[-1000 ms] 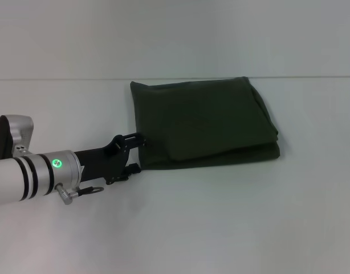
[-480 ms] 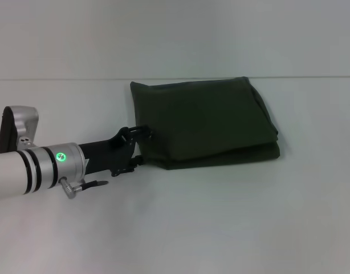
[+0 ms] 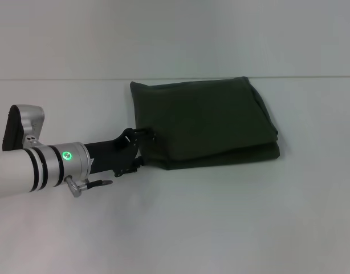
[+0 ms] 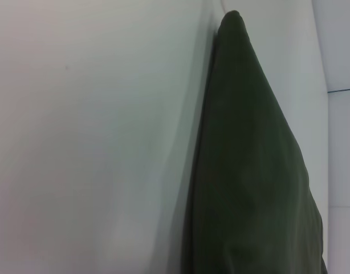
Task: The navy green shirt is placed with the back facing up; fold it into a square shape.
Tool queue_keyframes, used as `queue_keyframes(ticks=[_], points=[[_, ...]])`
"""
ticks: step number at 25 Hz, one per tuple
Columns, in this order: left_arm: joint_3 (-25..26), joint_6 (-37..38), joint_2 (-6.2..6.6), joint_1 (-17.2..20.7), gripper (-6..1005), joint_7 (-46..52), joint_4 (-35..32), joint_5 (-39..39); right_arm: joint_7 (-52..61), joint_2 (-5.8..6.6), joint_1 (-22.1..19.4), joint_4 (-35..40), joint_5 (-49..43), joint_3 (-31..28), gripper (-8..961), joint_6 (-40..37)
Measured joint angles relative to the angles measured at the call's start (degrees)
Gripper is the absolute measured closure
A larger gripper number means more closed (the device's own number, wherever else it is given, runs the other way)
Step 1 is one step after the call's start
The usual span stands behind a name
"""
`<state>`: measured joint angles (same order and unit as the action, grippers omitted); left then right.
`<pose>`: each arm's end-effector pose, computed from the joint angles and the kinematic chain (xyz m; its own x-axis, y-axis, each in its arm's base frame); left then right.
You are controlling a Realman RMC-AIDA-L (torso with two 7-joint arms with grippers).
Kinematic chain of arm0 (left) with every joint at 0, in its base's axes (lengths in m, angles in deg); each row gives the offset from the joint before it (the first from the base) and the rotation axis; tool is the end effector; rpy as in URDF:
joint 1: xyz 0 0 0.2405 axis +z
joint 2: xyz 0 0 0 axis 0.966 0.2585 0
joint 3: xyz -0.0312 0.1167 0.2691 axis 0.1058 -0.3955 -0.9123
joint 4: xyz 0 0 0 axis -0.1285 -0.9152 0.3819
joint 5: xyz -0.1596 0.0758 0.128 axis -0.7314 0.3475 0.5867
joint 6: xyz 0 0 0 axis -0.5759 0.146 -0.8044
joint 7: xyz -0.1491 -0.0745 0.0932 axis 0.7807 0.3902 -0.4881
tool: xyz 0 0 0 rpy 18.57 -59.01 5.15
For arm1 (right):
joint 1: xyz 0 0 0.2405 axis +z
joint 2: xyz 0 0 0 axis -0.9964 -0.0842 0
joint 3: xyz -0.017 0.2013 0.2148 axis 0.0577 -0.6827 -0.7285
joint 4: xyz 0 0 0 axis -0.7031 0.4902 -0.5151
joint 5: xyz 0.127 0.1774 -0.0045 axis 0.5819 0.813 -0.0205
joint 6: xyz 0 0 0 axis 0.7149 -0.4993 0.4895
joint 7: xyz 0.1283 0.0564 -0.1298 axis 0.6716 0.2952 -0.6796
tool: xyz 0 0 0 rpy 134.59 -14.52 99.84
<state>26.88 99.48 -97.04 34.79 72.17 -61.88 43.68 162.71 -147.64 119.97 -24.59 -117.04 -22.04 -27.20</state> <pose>-0.2887 0.4375 -0.1278 -0.3705 0.8043 0.4646 0.9181 0.2413 0.3144 0.3335 0.4610 0.1024 0.0490 -0.6768 -0.7345 -0.9828 -0.1636 0.0852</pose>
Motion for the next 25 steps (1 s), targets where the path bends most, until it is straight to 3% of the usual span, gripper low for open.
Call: queue_keyframes(ticks=[8,13,25], points=[[-0.3,1.2,0.40,0.5,444,1.2,-0.2,0.5,0.0,-0.02,-0.2,0.0,0.8,0.0,13,-0.5],[-0.9,0.8,0.40,0.5,653,1.2,-0.2,0.5,0.0,-0.02,-0.3,0.0,0.8,-0.1,13,-0.5],[-1.0,2.3,0.72,1.0,896,1.2,-0.4,0.5,0.0,-0.02,-0.5,-0.1,0.8,-0.2,13,-0.5]])
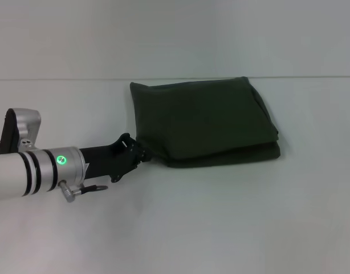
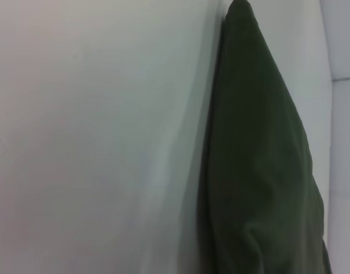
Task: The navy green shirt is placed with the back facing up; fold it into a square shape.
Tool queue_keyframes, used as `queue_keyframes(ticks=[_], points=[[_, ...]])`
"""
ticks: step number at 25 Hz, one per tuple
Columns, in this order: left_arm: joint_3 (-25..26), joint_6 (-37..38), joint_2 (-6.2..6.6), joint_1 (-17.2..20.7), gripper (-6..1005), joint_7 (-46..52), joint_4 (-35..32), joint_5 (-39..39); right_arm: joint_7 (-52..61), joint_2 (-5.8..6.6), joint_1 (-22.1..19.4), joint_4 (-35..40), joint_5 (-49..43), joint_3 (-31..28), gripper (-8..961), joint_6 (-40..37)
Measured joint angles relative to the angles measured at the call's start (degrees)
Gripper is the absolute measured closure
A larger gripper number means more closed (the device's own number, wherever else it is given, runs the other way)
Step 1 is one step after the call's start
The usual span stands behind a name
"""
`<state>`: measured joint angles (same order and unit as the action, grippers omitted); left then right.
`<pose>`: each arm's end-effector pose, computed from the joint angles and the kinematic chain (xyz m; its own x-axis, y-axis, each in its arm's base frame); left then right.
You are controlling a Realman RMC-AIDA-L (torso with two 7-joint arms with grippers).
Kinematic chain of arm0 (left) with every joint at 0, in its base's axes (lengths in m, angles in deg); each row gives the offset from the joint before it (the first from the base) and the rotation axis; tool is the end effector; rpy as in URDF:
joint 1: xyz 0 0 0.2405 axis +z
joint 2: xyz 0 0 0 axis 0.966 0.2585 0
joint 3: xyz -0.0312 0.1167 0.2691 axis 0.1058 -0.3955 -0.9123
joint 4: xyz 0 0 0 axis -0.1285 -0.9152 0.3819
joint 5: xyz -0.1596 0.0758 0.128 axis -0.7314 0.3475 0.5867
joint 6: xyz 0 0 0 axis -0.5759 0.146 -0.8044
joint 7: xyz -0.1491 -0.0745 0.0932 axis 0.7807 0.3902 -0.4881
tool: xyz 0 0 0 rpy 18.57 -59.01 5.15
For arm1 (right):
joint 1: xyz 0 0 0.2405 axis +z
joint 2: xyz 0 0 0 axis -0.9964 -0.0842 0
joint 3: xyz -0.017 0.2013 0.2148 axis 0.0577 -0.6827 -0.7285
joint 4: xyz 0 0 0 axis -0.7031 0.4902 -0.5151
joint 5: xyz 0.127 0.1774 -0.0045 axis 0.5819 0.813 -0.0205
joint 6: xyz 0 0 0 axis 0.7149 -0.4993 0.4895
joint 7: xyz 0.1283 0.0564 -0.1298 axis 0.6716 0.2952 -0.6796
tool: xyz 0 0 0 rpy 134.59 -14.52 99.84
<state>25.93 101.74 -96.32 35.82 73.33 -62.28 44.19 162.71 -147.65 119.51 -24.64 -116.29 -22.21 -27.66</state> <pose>-0.2941 0.4299 -0.1245 -0.3740 0.8176 0.4377 0.9159 0.2513 0.3131 0.3346 0.4583 0.1034 0.0376 -0.6739 -0.7379 -0.9816 -0.1634 0.0992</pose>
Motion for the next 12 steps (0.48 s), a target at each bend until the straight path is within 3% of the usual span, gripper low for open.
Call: queue_keyframes(ticks=[5,12], points=[[0.0,4.9,0.48,3.9,972,-0.4,-1.7,0.0,0.0,-0.03,-0.2,-0.7,0.8,0.0,13,0.0],[0.7,9.0,0.91,9.4,974,-0.1,-5.3,-0.5,0.0,-0.40,-0.3,-1.6,1.4,0.0,13,0.0]])
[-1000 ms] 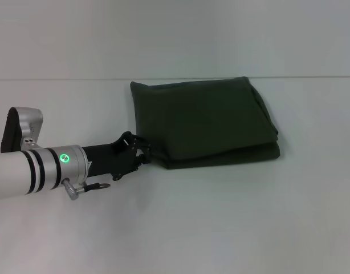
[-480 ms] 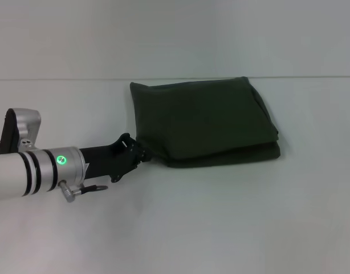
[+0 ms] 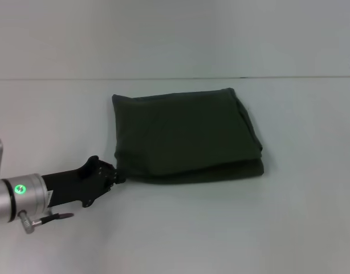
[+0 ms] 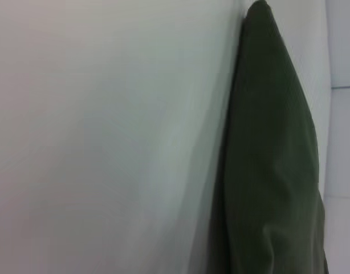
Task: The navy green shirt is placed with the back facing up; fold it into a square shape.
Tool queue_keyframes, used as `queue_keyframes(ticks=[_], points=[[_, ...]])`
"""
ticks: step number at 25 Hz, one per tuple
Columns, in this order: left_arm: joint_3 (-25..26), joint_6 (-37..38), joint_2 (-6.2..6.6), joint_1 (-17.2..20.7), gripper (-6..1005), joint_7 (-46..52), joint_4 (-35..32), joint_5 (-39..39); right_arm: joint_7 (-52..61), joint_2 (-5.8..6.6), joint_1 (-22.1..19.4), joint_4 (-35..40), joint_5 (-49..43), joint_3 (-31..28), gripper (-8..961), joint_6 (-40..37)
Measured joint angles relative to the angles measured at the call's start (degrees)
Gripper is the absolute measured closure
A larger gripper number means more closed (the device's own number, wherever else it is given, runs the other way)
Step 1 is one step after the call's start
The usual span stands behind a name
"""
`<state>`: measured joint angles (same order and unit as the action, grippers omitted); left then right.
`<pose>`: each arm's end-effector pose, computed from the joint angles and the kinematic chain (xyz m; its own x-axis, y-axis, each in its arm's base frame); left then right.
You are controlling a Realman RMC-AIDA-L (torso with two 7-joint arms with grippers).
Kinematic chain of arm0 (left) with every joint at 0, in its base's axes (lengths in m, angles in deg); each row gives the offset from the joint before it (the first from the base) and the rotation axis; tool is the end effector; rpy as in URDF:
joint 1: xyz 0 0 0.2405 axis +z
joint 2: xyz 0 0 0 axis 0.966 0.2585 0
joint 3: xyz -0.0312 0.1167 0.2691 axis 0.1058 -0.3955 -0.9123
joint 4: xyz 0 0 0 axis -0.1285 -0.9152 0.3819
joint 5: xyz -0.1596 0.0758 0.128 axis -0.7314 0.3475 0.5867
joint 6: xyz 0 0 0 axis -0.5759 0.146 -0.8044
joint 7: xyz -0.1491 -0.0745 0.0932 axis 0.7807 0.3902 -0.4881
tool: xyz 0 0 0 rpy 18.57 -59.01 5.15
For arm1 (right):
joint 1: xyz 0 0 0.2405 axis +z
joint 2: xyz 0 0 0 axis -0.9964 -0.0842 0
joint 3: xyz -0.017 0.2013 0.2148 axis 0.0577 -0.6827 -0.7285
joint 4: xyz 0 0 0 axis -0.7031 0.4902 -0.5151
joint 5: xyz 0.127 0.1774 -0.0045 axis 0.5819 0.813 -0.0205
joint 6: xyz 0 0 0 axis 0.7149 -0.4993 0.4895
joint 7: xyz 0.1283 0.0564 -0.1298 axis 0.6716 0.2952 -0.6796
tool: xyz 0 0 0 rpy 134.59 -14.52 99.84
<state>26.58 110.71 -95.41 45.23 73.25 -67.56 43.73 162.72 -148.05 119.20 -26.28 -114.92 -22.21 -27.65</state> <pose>-0.3354 0.3846 -0.0998 -0.4293 0.8054 0.4087 0.8861 0.2880 0.3633 0.3355 0.4552 0.0954 -0.0015 -0.6784 -0.7347 -0.9782 -0.1515 0.1419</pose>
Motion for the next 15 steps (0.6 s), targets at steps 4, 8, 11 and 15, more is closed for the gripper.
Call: queue_keyframes(ticks=[4,8,11,15], points=[[0.0,1.4,1.52,0.1,972,-1.0,0.4,0.0,0.0,-0.31,0.0,0.0,0.0,0.0,13,0.1],[0.0,3.4,2.30,-0.5,969,-4.4,-0.1,0.1,-0.1,-0.38,0.0,0.0,0.0,0.3,13,0.2],[0.0,7.3,3.19,-0.1,967,-5.3,-1.5,0.2,-0.1,-0.36,0.0,0.0,-0.1,0.4,13,0.0],[3.8,14.6,5.24,3.5,833,-8.1,-4.7,-0.2,-0.9,0.15,0.0,0.1,-0.4,1.8,13,-0.4]])
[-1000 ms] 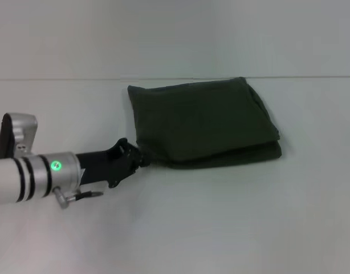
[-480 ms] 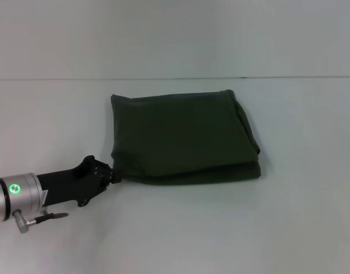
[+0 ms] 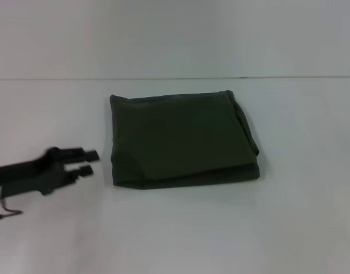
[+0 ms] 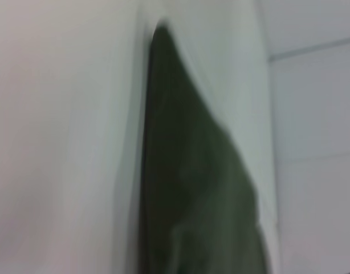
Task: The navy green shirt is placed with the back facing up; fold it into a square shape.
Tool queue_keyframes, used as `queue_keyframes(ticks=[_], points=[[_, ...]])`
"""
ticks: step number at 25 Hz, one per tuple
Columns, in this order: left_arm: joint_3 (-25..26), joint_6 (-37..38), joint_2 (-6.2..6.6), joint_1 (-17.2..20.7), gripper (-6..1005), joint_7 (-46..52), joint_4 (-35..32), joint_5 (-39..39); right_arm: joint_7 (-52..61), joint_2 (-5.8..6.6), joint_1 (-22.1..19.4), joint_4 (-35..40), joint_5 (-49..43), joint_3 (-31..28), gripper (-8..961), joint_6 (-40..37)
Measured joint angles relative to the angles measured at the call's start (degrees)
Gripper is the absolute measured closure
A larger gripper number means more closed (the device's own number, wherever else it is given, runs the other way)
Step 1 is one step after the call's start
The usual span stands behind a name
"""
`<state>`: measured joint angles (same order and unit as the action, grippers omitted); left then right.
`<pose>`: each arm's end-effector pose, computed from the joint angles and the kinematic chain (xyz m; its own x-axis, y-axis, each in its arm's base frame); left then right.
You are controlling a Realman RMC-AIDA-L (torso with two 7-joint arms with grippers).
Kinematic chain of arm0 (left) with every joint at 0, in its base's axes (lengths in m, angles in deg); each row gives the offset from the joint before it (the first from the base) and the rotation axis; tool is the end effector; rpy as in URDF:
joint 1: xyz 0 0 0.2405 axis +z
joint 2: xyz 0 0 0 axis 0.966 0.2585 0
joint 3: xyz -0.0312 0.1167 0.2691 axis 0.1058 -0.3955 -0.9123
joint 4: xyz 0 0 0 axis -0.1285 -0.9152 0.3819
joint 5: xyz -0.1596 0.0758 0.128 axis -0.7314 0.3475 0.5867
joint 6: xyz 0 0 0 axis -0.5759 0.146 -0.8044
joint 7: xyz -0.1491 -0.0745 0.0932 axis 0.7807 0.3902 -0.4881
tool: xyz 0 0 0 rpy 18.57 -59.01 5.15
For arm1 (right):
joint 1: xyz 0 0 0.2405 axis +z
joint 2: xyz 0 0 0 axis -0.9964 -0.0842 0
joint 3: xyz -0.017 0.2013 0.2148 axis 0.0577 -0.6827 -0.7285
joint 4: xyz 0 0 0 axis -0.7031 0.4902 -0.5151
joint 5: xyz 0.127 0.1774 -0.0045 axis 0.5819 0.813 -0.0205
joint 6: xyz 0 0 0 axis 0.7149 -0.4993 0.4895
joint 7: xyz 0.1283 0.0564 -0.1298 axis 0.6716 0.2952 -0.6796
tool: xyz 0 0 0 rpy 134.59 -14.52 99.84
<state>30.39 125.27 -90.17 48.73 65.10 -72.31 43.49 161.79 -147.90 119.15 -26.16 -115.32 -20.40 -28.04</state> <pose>-0.3433 0.3683 -0.0354 -0.2485 0.8627 0.4404 0.9293 0.0841 0.3596 0.3349 0.4530 0.0902 0.0384 -0.6987 -0.7144 -0.9792 -0.1689 0.1125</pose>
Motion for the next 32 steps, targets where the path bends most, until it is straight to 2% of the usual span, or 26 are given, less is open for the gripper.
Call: queue_keyframes(ticks=[2,3,4,7,10,13,15,17,18,21,23,24,26,30,32], points=[[4.5,4.0,0.08,1.7,744,-5.1,-2.5,-1.0,-0.3,0.36,0.0,0.2,-0.1,1.5,13,-0.6],[4.5,4.0,0.08,1.7,696,-5.1,-2.5,-1.0,-0.4,0.51,0.0,0.4,-0.4,2.3,13,-0.8],[7.5,10.4,0.78,1.5,648,-14.4,-3.1,-2.3,-0.7,0.60,0.0,0.5,-0.8,2.9,13,-0.9],[6.7,14.8,1.76,-0.3,505,-23.0,-3.8,-1.7,-4.7,0.33,0.0,1.6,-3.0,4.2,13,-0.7],[4.7,15.5,2.39,-2.2,401,-30.0,-4.8,0.0,-11.8,-0.64,0.4,3.9,-5.1,5.4,13,-1.5],[3.8,14.4,3.32,-4.9,298,-35.9,-5.3,1.7,-20.2,-2.18,1.7,7.0,-5.7,10.2,13,-4.8],[3.5,13.8,3.91,-6.9,135,-38.5,-5.8,3.6,-25.1,-3.80,2.8,9.3,-6.7,14.6,13,-6.4],[2.4,13.4,4.23,-8.7,135,-40.3,-7.4,6.2,-28.3,-6.21,3.6,11.9,-8.0,17.4,13,-7.2],[2.4,13.4,4.23,-8.7,135,-40.3,-7.4,6.2,-28.9,-7.88,3.9,13.2,-8.5,18.1,13,-7.7],[-0.8,13.2,4.19,-10.0,134,-40.8,-11.1,10.0,-30.2,-11.55,3.8,15.5,-8.9,18.5,13,-8.1],[-3.2,13.1,3.87,-10.0,134,-41.1,-12.6,11.4,-32.1,-13.77,3.0,16.4,-9.0,19.0,13,-8.6],[-4.3,13.1,3.60,-9.9,134,-41.3,-13.2,11.9,-33.3,-14.47,2.5,16.6,-8.9,19.6,13,-8.8],[-5.6,12.4,3.05,-9.8,134,-41.9,-14.0,12.5,-34.9,-15.05,1.9,16.5,-8.7,21.1,13,-8.6],[-6.4,10.9,1.36,-10.5,133,-43.3,-14.6,12.7,-35.8,-15.12,2.0,15.7,-8.6,22.6,13,-8.2],[-6.7,10.9,1.23,-10.8,133,-43.2,-14.7,12.8,-36.4,-15.11,2.1,15.8,-8.6,22.8,13,-8.2]])
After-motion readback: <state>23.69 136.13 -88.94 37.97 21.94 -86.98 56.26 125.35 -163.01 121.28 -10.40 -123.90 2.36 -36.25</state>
